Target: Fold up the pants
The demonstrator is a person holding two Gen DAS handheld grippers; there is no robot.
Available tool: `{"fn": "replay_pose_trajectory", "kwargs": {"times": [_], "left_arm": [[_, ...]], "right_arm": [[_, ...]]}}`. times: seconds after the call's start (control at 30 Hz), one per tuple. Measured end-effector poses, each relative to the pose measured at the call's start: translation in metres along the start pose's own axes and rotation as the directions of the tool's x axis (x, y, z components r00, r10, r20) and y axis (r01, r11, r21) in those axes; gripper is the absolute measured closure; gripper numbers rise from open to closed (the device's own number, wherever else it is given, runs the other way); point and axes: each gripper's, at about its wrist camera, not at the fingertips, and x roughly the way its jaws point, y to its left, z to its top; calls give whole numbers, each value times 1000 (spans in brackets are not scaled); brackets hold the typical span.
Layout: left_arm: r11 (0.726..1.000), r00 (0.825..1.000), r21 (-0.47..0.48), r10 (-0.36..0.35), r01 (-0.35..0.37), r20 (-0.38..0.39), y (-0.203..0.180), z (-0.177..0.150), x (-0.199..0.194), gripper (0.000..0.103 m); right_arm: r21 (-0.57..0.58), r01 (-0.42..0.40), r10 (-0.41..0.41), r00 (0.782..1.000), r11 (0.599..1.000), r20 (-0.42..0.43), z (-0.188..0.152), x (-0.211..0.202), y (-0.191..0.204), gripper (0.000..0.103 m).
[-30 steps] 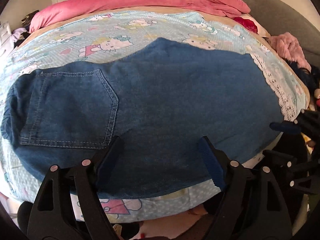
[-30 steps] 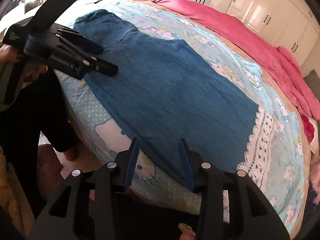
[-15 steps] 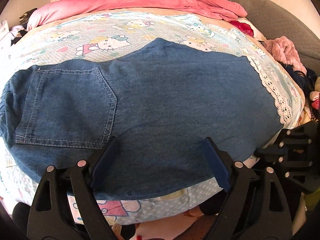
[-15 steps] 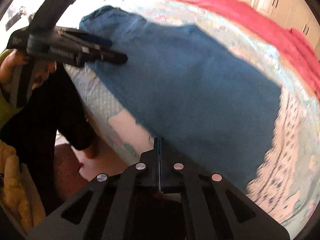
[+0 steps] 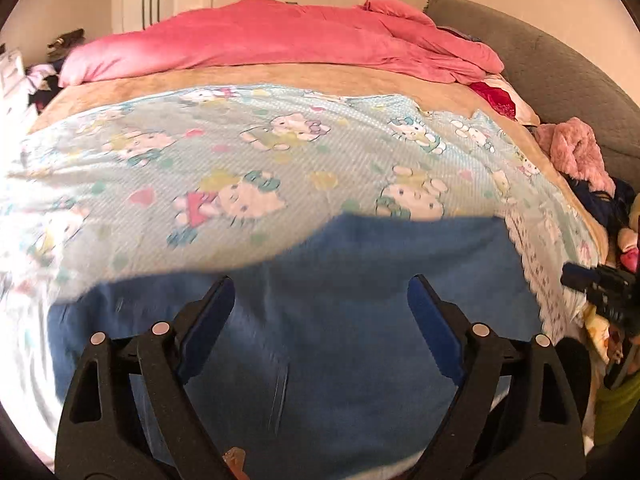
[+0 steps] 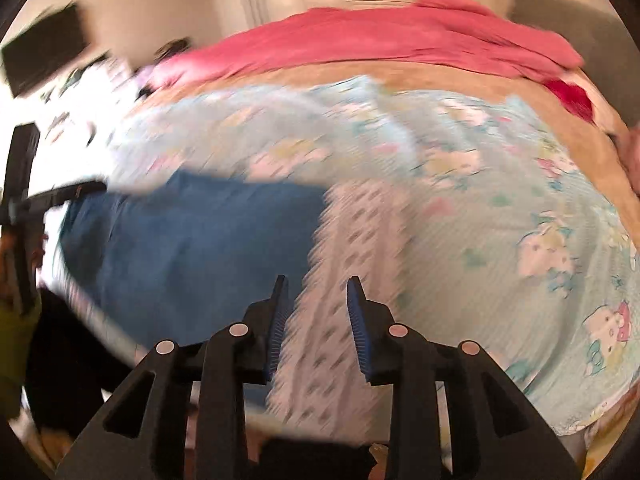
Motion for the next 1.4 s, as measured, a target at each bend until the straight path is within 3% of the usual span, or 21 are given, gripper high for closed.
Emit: {"fn": "replay_pose_trajectory", "kwargs": {"times": [0.17, 0.3, 0.5, 0.57, 0.8, 0.87, 0.9, 0.93, 0.97, 1.0, 1.03, 1.13, 1.27, 1.4], "left_arm": [[999, 998, -36, -28, 26, -56, 6, 31, 41, 22], [998, 997, -59, -21, 16, -81, 11, 36, 69, 22], [998, 990, -52, -50, 44, -129, 17, 31, 100, 22], [996, 986, -59, -78, 70, -146, 18, 31, 110, 22], [999, 989, -20, -48, 45, -137, 6, 29, 128, 22], [998, 989, 3, -56, 57, -136, -3, 27, 128, 43], [998, 989, 13, -55, 58, -139, -7, 27, 128, 48], [998, 988, 23, -56, 60, -142, -11, 26, 128, 59], [997, 987, 29, -67, 72, -143, -13, 26, 128, 79], [995, 985, 24, -96, 100, -144, -16, 26, 126, 90], [994, 984, 21, -104, 108, -143, -18, 26, 125, 96], [995, 990, 25, -98, 101, -100, -19, 29, 114, 101], [996, 996, 32, -88, 89, -23, -18, 41, 95, 101], [998, 1000, 69, -15, 14, 19, -25, 51, 99, 102]], "right_arm": [[128, -49, 50, 999, 991, -11, 49, 25, -30, 71], [129, 39, -33, 998, 991, -49, 71, 61, -36, 71], [199, 17, -1, 997, 980, -78, 61, 100, -56, 56], [218, 6, 18, 994, 976, -107, 52, 110, -60, 56], [289, -27, 52, 996, 957, -79, 48, 108, -75, 50], [272, -30, 54, 995, 962, -83, 46, 110, -74, 50], [259, -31, 55, 995, 965, -85, 45, 110, -72, 49], [248, -36, 59, 994, 968, -87, 45, 110, -70, 55], [243, -54, 77, 993, 969, -88, 45, 110, -69, 61], [247, -91, 116, 989, 965, -88, 44, 111, -68, 75], [243, -104, 129, 988, 964, -89, 43, 111, -66, 78], [188, -110, 120, 992, 976, -45, 43, 100, -59, 85], [109, -82, 74, 995, 991, 72, 56, 75, -46, 85], [57, 15, -18, 998, 998, 63, 79, 84, -38, 87]]}}
